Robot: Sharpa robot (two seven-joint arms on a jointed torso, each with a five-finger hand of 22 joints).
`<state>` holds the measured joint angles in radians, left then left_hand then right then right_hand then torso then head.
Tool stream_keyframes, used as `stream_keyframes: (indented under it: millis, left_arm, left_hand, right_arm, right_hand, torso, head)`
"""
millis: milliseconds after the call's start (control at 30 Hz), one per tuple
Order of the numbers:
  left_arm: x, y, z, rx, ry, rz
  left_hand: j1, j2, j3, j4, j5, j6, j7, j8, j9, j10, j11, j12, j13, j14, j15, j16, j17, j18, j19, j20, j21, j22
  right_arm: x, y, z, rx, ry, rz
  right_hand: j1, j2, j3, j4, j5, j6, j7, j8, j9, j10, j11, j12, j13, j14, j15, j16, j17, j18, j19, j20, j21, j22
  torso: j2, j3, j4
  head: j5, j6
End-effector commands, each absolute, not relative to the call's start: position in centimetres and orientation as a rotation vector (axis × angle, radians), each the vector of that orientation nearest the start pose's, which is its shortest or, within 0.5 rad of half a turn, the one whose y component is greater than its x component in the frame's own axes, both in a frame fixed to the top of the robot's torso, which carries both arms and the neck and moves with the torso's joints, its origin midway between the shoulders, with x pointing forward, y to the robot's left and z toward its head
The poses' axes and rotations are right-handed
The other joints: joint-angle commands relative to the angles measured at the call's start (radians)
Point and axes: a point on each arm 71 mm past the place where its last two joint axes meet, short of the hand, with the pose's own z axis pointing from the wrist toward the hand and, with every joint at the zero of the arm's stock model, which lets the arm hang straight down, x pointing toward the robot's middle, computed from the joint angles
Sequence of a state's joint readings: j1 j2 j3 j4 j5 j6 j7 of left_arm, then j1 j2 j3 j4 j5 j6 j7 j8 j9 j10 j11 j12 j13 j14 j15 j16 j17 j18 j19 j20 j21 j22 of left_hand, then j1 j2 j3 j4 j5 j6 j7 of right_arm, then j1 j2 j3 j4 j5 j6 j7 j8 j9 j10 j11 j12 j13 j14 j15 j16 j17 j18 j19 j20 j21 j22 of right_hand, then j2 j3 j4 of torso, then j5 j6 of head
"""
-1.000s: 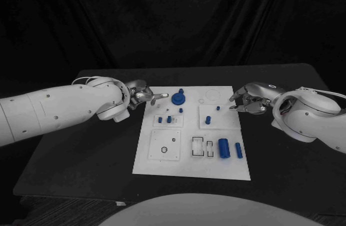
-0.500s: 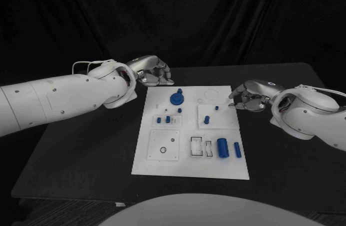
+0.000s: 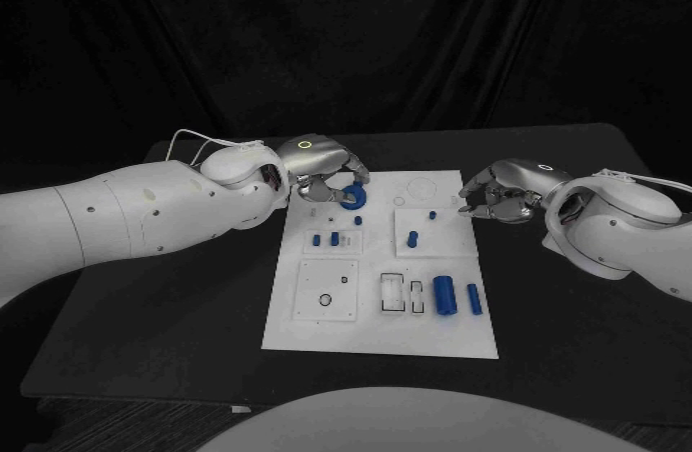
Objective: Assemble the parts on the task board
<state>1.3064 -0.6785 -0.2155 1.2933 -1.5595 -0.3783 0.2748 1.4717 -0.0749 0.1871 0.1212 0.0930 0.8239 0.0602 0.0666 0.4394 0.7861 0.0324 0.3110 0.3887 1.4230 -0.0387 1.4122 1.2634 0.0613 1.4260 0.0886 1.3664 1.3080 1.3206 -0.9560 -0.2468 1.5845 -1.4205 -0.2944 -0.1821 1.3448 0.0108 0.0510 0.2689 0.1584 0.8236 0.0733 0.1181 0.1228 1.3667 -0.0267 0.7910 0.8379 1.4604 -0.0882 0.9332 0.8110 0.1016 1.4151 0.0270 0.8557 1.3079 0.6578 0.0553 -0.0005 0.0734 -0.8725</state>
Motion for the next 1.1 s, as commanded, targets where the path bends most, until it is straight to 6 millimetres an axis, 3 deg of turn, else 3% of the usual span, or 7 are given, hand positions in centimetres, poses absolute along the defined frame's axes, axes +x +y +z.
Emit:
stream_keyframes:
  millis: [33, 233, 400, 533, 700, 900, 1100]
  left_arm:
    - [50.0, 15.8, -20.0, 0.771, 1.482, -0.794]
    - [49.8, 15.3, -20.5, 0.844, 1.474, -0.767]
    - [49.8, 14.9, -21.0, 0.871, 1.480, -0.756]
    - [49.8, 14.7, -21.4, 0.877, 1.493, -0.746]
    - [49.9, 14.5, -21.8, 0.874, 1.509, -0.736]
    - [50.1, 14.6, -22.3, 0.865, 1.539, -0.717]
    - [50.2, 14.6, -22.7, 0.859, 1.548, -0.709]
  left_hand:
    - [-0.009, -0.015, 0.001, 0.000, -0.028, 0.012, -0.005, -0.002, -0.028, 0.016, -0.006, -0.012, -0.025, 0.014, -0.003, 0.013, 0.016, -0.006, 0.001, -0.010, -0.007, 0.188]
    - [-0.007, -0.017, 0.009, -0.006, -0.034, 0.052, -0.005, 0.003, -0.061, 0.059, -0.014, -0.025, -0.058, 0.032, -0.010, 0.032, 0.041, -0.008, 0.012, -0.017, -0.001, 0.192]
    - [-0.003, -0.018, 0.025, -0.009, -0.032, 0.074, -0.007, 0.002, -0.080, 0.093, -0.019, -0.036, -0.079, 0.035, -0.013, 0.035, 0.042, -0.009, 0.015, -0.022, -0.002, 0.193]
    - [-0.006, -0.022, 0.031, -0.008, -0.031, 0.087, -0.003, 0.004, -0.090, 0.109, -0.015, -0.042, -0.090, 0.034, -0.012, 0.034, 0.040, -0.009, 0.015, -0.023, -0.004, 0.193]
    - [-0.011, -0.023, 0.042, -0.006, -0.024, 0.119, -0.005, 0.011, -0.099, 0.129, -0.015, -0.051, -0.103, 0.034, -0.011, 0.034, 0.037, -0.009, 0.016, -0.023, -0.006, 0.193]
    - [-0.021, -0.029, 0.043, -0.002, -0.023, 0.119, -0.003, 0.006, -0.106, 0.137, -0.012, -0.056, -0.110, 0.031, -0.010, 0.032, 0.032, -0.008, 0.015, -0.023, -0.009, 0.192]
    - [-0.023, -0.028, 0.051, -0.002, -0.014, 0.126, -0.006, 0.006, -0.111, 0.156, -0.012, -0.056, -0.114, 0.031, -0.010, 0.032, 0.031, -0.009, 0.016, -0.022, -0.009, 0.193]
  right_arm:
    - [46.5, -24.5, -20.0, -0.147, 1.779, 0.499]
    - [46.5, -24.6, -20.0, -0.147, 1.779, 0.499]
    - [46.4, -24.6, -20.0, -0.147, 1.779, 0.500]
    - [46.4, -24.6, -19.9, -0.147, 1.779, 0.500]
    - [46.3, -24.7, -19.9, -0.146, 1.779, 0.500]
    - [46.3, -24.7, -19.9, -0.146, 1.779, 0.500]
    - [46.3, -24.7, -19.9, -0.146, 1.778, 0.502]
  right_hand:
    - [-0.001, 0.004, -0.005, 0.004, 0.004, 0.007, 0.000, 0.005, -0.002, 0.003, -0.001, 0.008, 0.003, 0.002, 0.002, 0.003, 0.002, 0.010, -0.004, 0.001, 0.008, 0.111]
    - [0.001, 0.004, -0.005, 0.003, 0.005, 0.008, 0.000, 0.005, -0.002, 0.003, -0.001, 0.005, 0.000, 0.003, 0.002, 0.002, 0.000, 0.010, -0.004, 0.000, 0.008, 0.111]
    - [0.002, 0.005, -0.005, 0.002, 0.006, 0.009, 0.000, 0.006, -0.002, 0.003, -0.001, 0.004, -0.001, 0.003, 0.002, 0.001, 0.000, 0.011, -0.004, 0.000, 0.006, 0.111]
    - [0.002, 0.005, -0.005, 0.002, 0.006, 0.009, 0.000, 0.006, -0.002, 0.003, -0.001, 0.004, -0.001, 0.003, 0.002, 0.001, 0.000, 0.011, -0.004, 0.000, 0.006, 0.111]
    - [0.003, 0.005, -0.005, 0.002, 0.007, 0.009, 0.000, 0.006, -0.002, 0.003, -0.001, 0.003, -0.002, 0.003, 0.002, 0.000, -0.002, 0.011, -0.004, 0.000, 0.004, 0.110]
    - [0.003, 0.005, -0.005, 0.001, 0.007, 0.009, 0.000, 0.006, -0.002, 0.003, -0.001, 0.002, -0.003, 0.003, 0.002, -0.001, -0.004, 0.011, -0.005, 0.000, 0.001, 0.110]
    - [0.003, 0.005, -0.005, 0.001, 0.007, 0.009, 0.000, 0.006, -0.002, 0.003, -0.001, 0.002, -0.003, 0.003, 0.002, -0.001, -0.004, 0.011, -0.005, 0.000, 0.001, 0.110]
  torso:
    - [0.001, -0.0035, 0.0002]
    - [0.001, -0.0047, -0.0036]
    - [0.003, -0.0065, -0.0039]
    - [0.002, -0.0033, -0.0036]
    - [0.003, -0.0019, -0.0026]
    - [0.002, -0.0025, -0.0070]
    - [0.001, -0.0031, -0.0074]
  head:
    - [0.002, 0.000]
    - [0.012, 0.000]
    - [0.009, 0.000]
    - [0.006, 0.000]
    - [0.003, 0.000]
    - [0.007, 0.000]
    - [0.007, 0.000]
